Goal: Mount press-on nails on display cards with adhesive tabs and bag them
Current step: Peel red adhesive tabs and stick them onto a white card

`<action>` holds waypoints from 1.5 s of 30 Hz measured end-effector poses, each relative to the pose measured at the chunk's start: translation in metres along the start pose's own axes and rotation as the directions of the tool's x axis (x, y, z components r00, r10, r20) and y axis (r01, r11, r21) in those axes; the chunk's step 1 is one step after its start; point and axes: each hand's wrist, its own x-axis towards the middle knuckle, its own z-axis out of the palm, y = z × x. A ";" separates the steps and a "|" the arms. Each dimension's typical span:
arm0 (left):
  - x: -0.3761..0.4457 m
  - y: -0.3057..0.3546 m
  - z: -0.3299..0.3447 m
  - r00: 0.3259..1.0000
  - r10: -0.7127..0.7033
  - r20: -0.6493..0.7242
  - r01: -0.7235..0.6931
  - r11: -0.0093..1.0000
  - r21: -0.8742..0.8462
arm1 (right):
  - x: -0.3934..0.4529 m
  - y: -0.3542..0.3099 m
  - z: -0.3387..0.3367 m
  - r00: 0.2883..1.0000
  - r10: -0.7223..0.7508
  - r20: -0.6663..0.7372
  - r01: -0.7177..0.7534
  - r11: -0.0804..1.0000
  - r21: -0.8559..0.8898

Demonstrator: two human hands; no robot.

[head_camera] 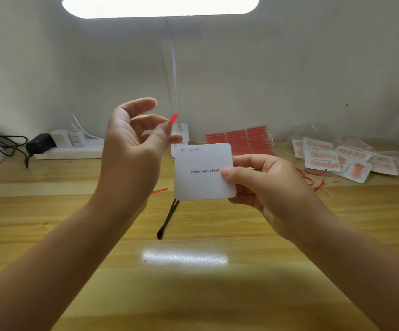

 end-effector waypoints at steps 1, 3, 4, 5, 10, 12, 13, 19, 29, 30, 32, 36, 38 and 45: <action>-0.001 0.002 0.000 1.000 -0.008 0.021 0.009 1.000 -0.022 | 0.000 0.000 0.000 1.000 0.009 -0.005 -0.009 1.000 0.008; -0.002 0.006 0.001 0.996 -0.043 0.082 0.048 0.997 -0.061 | 0.000 0.000 -0.001 1.000 0.002 -0.009 -0.002 1.000 -0.012; -0.003 0.007 0.001 0.989 -0.072 0.129 0.082 0.994 -0.074 | 0.000 0.000 -0.001 1.000 -0.010 -0.008 0.010 0.999 -0.030; -0.005 0.008 0.003 0.978 -0.108 0.177 0.124 0.989 -0.083 | 0.000 0.000 -0.001 1.000 -0.024 -0.007 0.024 0.999 -0.045; -0.009 0.001 0.009 0.932 -0.256 0.256 0.265 0.964 0.002 | -0.003 -0.002 0.000 0.998 -0.016 0.057 0.016 1.000 0.001; -0.006 -0.001 0.009 0.920 -0.322 0.223 0.330 0.944 -0.001 | -0.002 -0.002 0.000 0.997 0.014 0.081 -0.018 0.999 0.042; -0.005 -0.001 0.008 0.910 -0.351 0.220 0.362 0.932 -0.013 | -0.002 -0.002 0.000 0.996 0.028 0.086 -0.033 0.998 0.057; -0.001 0.002 0.007 0.874 -0.425 0.235 0.439 0.899 -0.006 | -0.001 0.000 0.000 0.992 0.079 0.098 -0.086 0.993 0.075; 0.005 0.013 0.003 0.905 -0.395 0.160 0.408 0.911 -0.060 | 0.000 0.000 0.000 0.994 0.031 0.109 -0.049 0.985 0.164; 0.004 0.014 0.003 0.905 -0.395 0.159 0.407 0.912 -0.051 | 0.000 0.000 0.001 0.993 0.028 0.114 -0.047 0.985 0.168; 0.003 0.013 0.003 0.915 -0.371 0.159 0.374 0.927 0.010 | 0.000 0.002 0.002 0.992 0.032 0.125 -0.053 0.985 0.162; -0.003 0.007 0.004 0.930 -0.304 0.207 0.274 0.948 0.159 | -0.001 0.008 0.004 0.990 0.028 0.137 -0.046 0.991 0.129; -0.003 0.005 0.004 0.930 -0.304 0.207 0.268 0.946 0.182 | 0.000 0.010 0.004 0.990 0.024 0.138 -0.042 0.991 0.131; 0.004 0.004 0.002 0.918 -0.356 0.173 0.347 0.934 0.080 | 0.006 0.004 0.002 0.992 0.038 0.124 -0.058 0.985 0.164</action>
